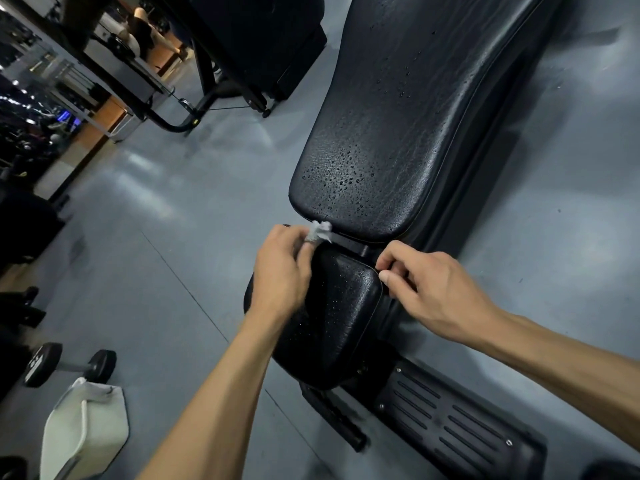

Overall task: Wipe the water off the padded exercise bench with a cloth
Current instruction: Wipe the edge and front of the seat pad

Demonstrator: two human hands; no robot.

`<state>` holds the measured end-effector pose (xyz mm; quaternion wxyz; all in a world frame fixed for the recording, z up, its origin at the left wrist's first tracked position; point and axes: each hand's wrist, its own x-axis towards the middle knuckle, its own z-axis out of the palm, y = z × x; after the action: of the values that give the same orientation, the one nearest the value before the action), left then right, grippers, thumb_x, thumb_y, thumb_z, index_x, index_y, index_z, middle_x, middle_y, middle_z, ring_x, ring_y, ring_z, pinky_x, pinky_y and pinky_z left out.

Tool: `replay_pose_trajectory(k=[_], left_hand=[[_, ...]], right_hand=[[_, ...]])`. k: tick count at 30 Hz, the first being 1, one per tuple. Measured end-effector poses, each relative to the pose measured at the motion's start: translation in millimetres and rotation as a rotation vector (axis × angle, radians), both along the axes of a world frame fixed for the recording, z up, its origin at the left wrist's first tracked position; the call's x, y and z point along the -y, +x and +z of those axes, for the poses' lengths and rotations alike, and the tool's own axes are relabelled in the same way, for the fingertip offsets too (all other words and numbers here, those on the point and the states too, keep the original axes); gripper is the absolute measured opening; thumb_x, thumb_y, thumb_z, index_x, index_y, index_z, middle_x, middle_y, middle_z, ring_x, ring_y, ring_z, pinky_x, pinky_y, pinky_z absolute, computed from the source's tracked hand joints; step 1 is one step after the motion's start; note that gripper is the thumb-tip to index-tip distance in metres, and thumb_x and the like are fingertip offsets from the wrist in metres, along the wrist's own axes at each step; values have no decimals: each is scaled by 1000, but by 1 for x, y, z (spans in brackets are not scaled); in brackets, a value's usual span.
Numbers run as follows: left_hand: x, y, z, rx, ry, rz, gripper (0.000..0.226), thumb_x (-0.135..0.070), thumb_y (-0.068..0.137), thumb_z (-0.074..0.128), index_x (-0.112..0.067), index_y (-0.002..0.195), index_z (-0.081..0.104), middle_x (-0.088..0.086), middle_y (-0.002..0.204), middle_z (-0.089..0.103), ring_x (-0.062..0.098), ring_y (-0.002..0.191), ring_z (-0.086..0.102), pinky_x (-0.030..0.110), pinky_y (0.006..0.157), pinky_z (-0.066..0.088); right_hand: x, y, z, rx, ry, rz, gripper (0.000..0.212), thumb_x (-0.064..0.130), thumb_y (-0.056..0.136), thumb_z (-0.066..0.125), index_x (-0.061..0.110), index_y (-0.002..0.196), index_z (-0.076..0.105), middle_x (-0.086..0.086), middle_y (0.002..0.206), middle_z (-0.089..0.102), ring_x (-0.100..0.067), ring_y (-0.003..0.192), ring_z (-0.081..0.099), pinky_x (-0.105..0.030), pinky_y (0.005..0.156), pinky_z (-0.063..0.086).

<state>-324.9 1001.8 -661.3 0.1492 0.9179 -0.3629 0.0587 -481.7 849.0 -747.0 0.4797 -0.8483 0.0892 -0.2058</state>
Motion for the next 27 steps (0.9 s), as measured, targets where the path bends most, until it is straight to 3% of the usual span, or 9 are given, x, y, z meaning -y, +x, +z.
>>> replay_pose_trajectory(k=[3,6,8,12,14,18,21,24,27], left_hand=[[-7,-11,4,-13,60,-167,8,-19,98,66,-21,103,72,-5,96,58,10,87,53,18,75,35],[-3,22,4,26,56,19,8,-17,98,65,-14,99,72,1,89,56,28,88,58,25,72,30],[3,27,3,22,26,110,9,-18,98,65,-13,97,72,1,87,53,30,86,57,26,71,29],[1,-16,4,-20,54,-150,6,-22,98,66,-22,98,72,-6,90,55,10,83,52,24,74,39],[-3,-13,9,-19,80,-200,6,-22,98,67,-23,99,73,-6,91,59,9,84,55,19,72,37],[2,16,5,10,28,35,7,-18,97,67,-15,94,72,1,86,57,27,84,58,24,70,30],[3,-14,4,-15,31,-102,5,-19,97,68,-21,96,72,-5,88,57,13,82,55,23,72,38],[-8,-28,12,-50,57,-232,8,-21,96,70,-25,101,74,-11,90,60,2,78,55,10,73,39],[-11,-6,10,-13,-1,-92,7,-19,96,70,-24,98,74,-15,84,59,4,74,51,12,70,39]], right_hand=[[0,0,0,1,-12,-1,3,28,98,57,30,99,54,12,71,66,-8,66,61,-39,68,52],[0,1,1,-4,-17,-5,4,28,98,58,29,99,54,12,70,66,-8,66,60,-39,68,52],[0,1,1,-6,-15,-11,4,28,98,58,30,98,54,12,70,67,-8,66,60,-39,68,52],[1,1,-1,-15,-11,-12,5,30,97,58,31,98,53,13,69,66,-8,65,60,-39,68,52],[1,2,-1,-18,-12,-12,6,31,97,59,31,98,53,13,69,67,-8,66,59,-39,69,52],[1,1,0,-23,4,-18,5,30,97,59,30,98,55,12,70,67,-6,64,58,-37,68,51],[1,0,0,-23,10,-18,4,30,98,59,30,98,55,12,68,67,-6,62,57,-35,67,51],[1,1,-1,-22,15,-18,4,30,98,59,30,98,55,13,68,67,-5,62,58,-35,67,51],[1,1,-1,-20,36,-10,4,29,98,59,29,98,56,14,68,67,-5,62,58,-34,67,51]])
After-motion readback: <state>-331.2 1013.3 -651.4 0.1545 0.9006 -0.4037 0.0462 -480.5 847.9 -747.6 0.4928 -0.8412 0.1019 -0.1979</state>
